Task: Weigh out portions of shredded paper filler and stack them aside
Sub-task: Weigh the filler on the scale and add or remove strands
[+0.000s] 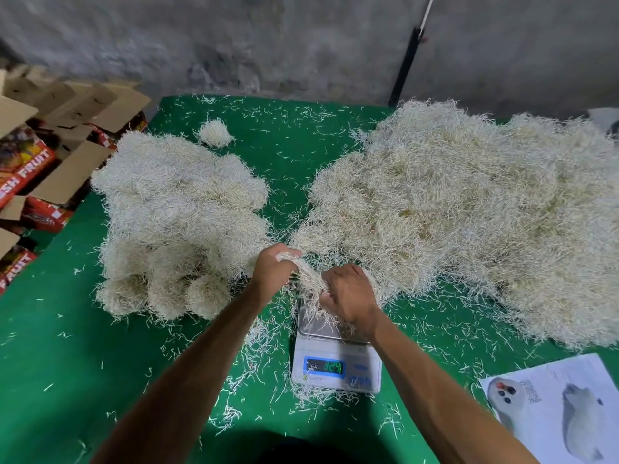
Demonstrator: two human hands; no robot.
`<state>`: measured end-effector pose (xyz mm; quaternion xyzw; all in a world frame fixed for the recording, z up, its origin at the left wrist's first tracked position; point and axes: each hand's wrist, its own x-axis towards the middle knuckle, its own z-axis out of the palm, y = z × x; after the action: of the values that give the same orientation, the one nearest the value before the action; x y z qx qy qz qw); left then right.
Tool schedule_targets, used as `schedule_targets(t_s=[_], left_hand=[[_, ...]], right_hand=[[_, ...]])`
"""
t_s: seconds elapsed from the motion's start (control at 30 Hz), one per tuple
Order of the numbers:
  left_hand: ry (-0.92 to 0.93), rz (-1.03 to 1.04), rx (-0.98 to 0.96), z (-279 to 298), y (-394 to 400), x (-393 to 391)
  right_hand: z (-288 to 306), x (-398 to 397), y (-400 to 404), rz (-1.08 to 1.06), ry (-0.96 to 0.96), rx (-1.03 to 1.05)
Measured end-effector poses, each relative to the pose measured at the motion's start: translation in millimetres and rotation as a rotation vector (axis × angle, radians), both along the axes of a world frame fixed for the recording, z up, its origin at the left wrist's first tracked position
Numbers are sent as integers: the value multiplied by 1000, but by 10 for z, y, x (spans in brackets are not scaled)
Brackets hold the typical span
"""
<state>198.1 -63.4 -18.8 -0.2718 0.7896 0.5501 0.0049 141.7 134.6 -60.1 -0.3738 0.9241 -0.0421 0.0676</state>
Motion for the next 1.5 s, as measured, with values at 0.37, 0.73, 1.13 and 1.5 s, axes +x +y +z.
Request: schedule_targets(t_s=[0.37, 0.73, 1.13, 1.5], left_hand=[[70, 489, 306, 366, -198, -228], [402, 614, 719, 1065, -335, -142], [708, 567, 1139, 1864, -519, -457], [697, 537, 740, 2759, -555, -701]], right_hand=[[65, -229, -32, 7, -31, 210], [27, -177, -48, 0, 7, 283], [10, -143, -59, -93, -61, 182], [268, -114, -60, -133, -193, 191]])
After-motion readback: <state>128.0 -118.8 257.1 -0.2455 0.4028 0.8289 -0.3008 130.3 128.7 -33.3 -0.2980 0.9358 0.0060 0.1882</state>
